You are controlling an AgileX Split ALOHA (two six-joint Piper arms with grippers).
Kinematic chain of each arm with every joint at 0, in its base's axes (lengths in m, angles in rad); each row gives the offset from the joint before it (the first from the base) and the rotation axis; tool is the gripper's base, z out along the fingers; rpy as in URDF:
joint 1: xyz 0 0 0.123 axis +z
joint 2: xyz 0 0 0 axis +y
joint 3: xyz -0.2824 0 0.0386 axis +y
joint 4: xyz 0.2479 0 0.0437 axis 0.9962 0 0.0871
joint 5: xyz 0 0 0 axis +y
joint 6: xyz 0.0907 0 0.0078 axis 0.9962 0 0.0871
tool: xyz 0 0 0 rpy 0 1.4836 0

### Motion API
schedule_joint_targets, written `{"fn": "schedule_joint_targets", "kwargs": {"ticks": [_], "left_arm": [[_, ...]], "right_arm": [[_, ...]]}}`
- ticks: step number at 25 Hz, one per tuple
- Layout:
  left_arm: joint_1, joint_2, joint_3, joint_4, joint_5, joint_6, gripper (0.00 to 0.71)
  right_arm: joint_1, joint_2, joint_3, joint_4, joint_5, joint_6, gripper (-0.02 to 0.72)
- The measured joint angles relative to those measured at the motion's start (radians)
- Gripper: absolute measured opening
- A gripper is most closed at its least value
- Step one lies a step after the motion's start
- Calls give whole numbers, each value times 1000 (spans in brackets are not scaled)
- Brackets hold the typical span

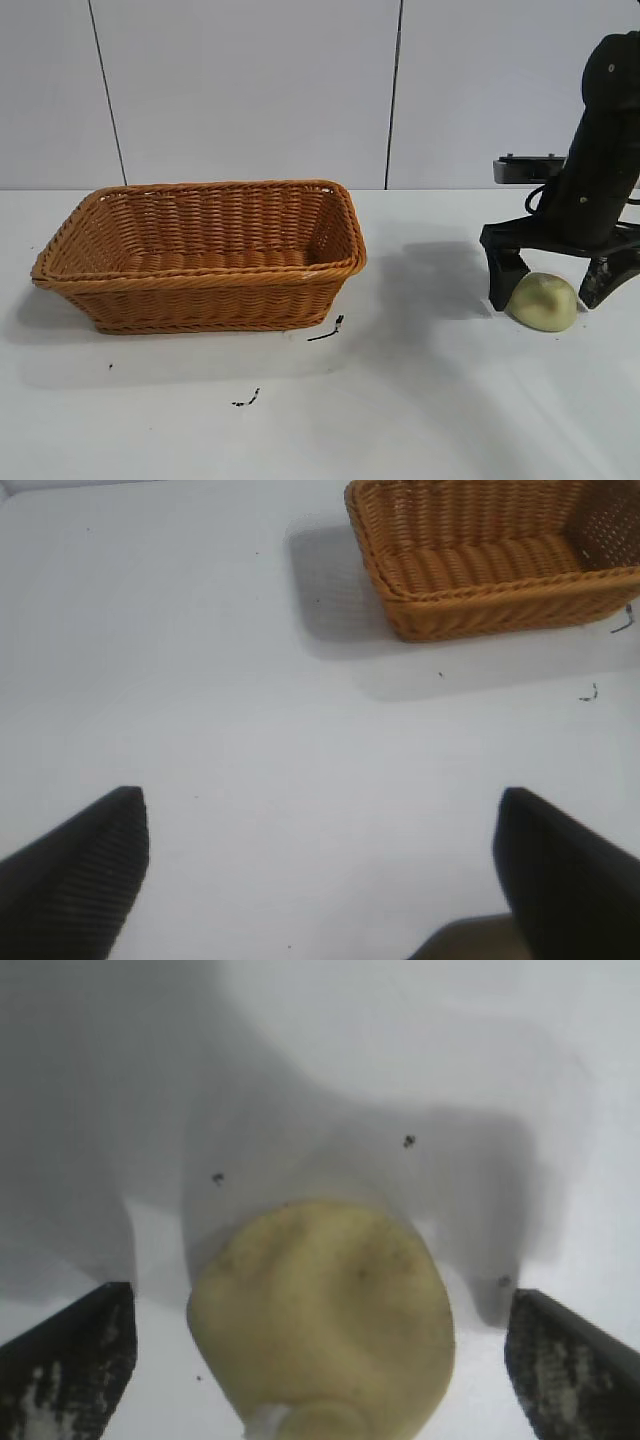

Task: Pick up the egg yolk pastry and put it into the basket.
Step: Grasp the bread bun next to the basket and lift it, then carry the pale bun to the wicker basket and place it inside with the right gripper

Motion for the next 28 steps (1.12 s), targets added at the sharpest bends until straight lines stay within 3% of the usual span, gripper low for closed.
{"fn": "schedule_joint_targets", "kwargs": {"ticks": [2,5,16,20,28], "left_arm": [[0,0,0,0,0,0,696],[0,0,0,0,0,0,696],[0,0,0,0,0,0,696],[0,0,0,0,0,0,696],[0,0,0,0,0,0,696]], "right_arm": [[0,0,-9,1,21,-16,169],[0,-2,-59,1,92,-31,146],[45,-120,-440,-33,405,-27,143],[108,-119,-542,-71,445,14,143],[304,-36,-736,-65,465,54,139]]}}
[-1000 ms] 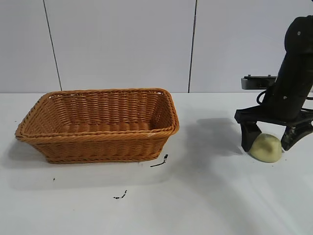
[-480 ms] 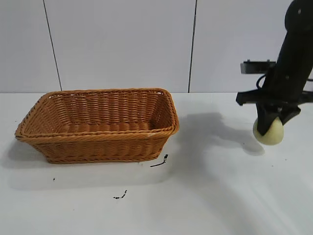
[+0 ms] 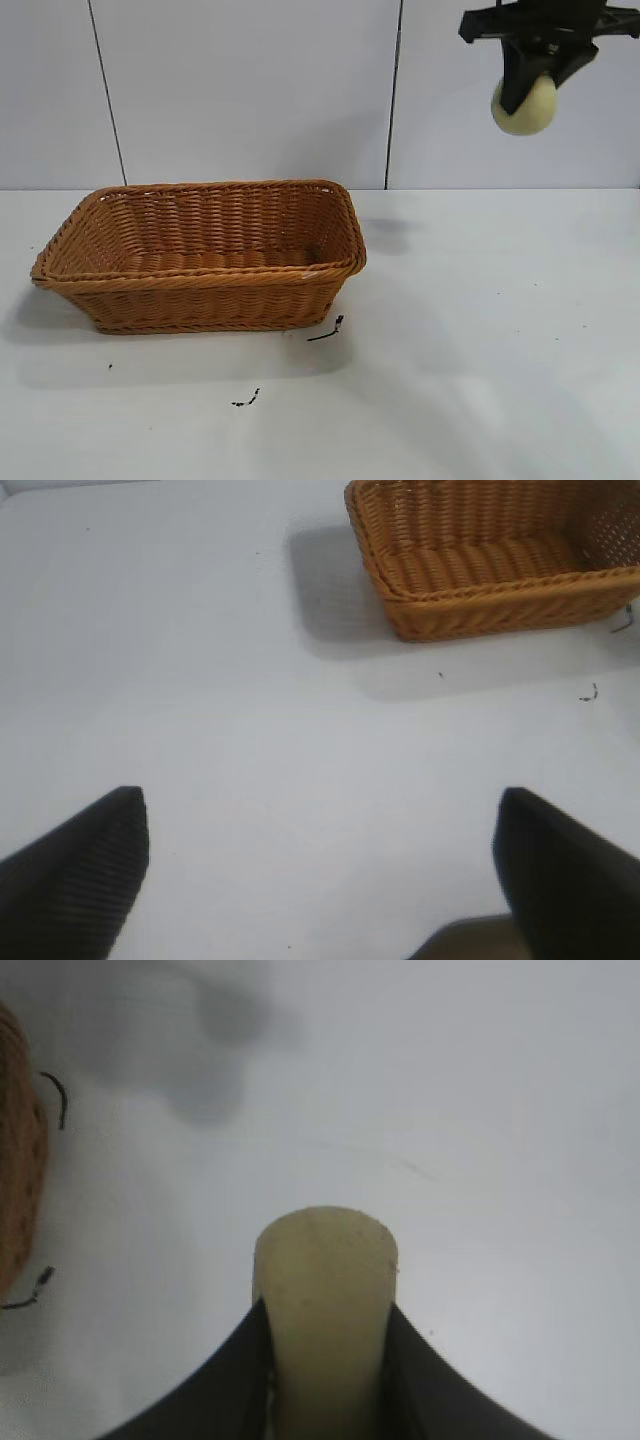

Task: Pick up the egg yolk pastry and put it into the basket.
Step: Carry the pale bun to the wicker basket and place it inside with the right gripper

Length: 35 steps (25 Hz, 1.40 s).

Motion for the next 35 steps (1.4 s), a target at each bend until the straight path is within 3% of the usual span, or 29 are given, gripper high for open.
{"fn": "schedule_joint_targets", "kwargs": {"ticks": [5,10,15,21,23,26,28,31,35], "left_arm": [[0,0,0,0,0,0,696],[0,0,0,0,0,0,696],[0,0,0,0,0,0,696],[0,0,0,0,0,0,696],[0,0,0,0,0,0,696],[0,0,0,0,0,0,696],[0,0,0,0,0,0,696],[0,0,0,0,0,0,696],[0,0,0,0,0,0,696]], "right_arm": [[156,98,-88,9,-41,9,137],[272,207,-95,0,-134,10,137],[297,326,-95,-35,-271,12,137],[298,408,-95,-20,-288,12,151],[298,405,-95,-14,-290,12,233],[298,387,-97,-12,-292,12,506],[298,372,-109,-13,-284,12,622],[298,334,-152,-17,-237,13,679],[269,260,-199,-16,-174,18,693]]}}
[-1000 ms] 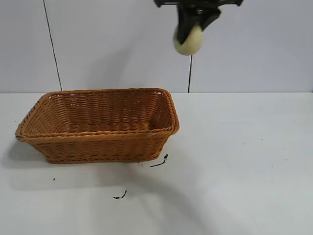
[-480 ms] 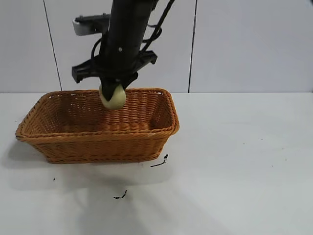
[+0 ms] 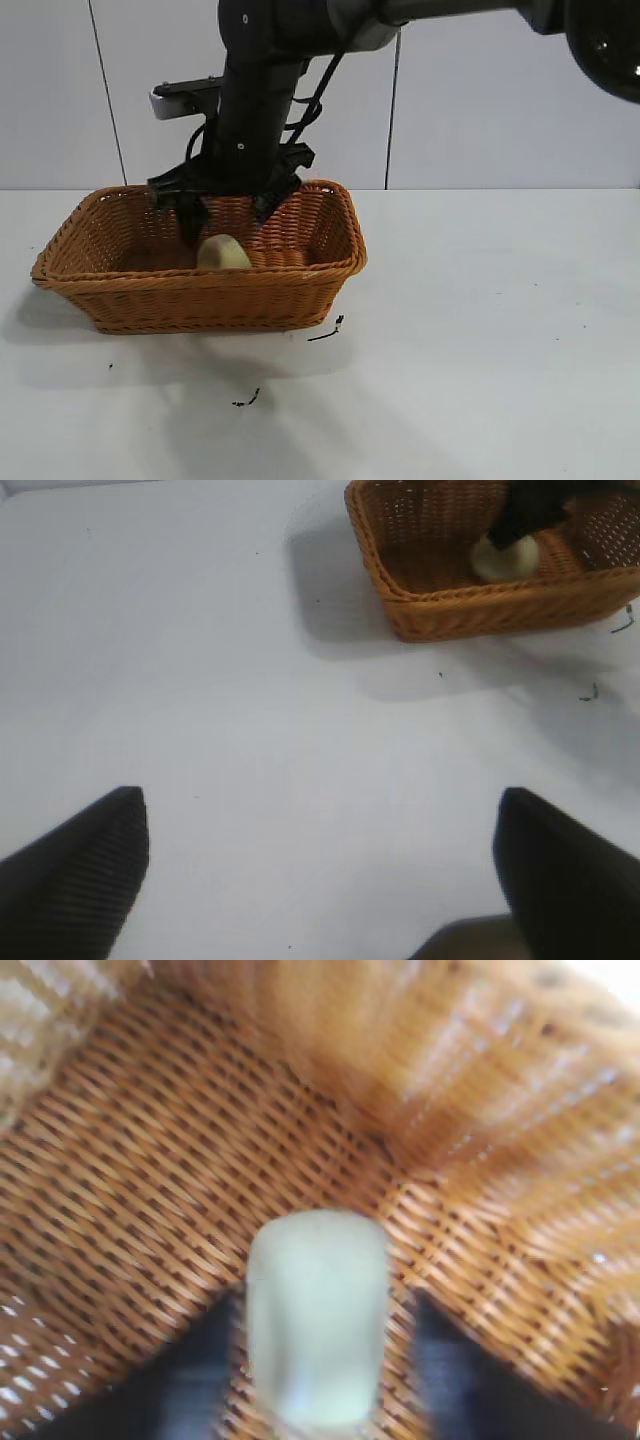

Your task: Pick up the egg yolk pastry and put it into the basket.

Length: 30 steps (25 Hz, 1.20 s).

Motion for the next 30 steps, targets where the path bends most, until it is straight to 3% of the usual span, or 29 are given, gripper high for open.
{"fn": "schedule_joint_targets", "kwargs": {"ticks": [6,18,23,30], "left_arm": [[0,0,0,0,0,0,696],[0,0,0,0,0,0,696],[0,0,0,0,0,0,696],[0,0,0,0,0,0,696]], "right_arm": [[-142,-45,-13,-1,32,17,693],[-521,-42,-13,-6,174,19,693],[-595,-42,-13,-7,180,17,693],[-593,-114,64,10,181,-9,693]]}}
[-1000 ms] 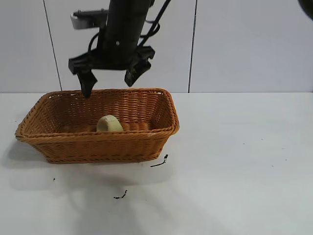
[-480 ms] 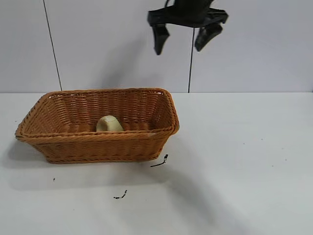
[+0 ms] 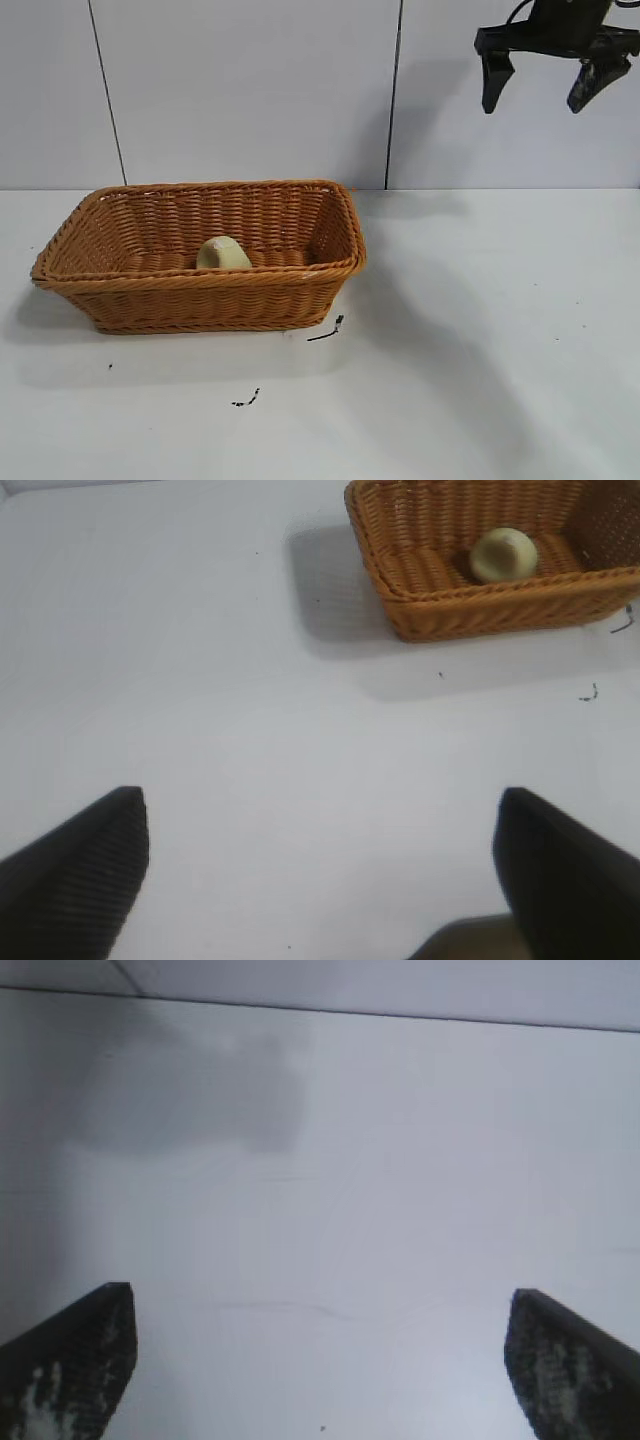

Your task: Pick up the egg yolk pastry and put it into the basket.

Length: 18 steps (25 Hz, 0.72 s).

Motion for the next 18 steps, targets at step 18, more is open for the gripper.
{"fn": "schedule_joint_targets", "kwargs": {"ticks": [18], "left_arm": [[0,0,0,0,0,0,696]], "right_arm": [[0,-971,1031,6,0,-3,693]]}}
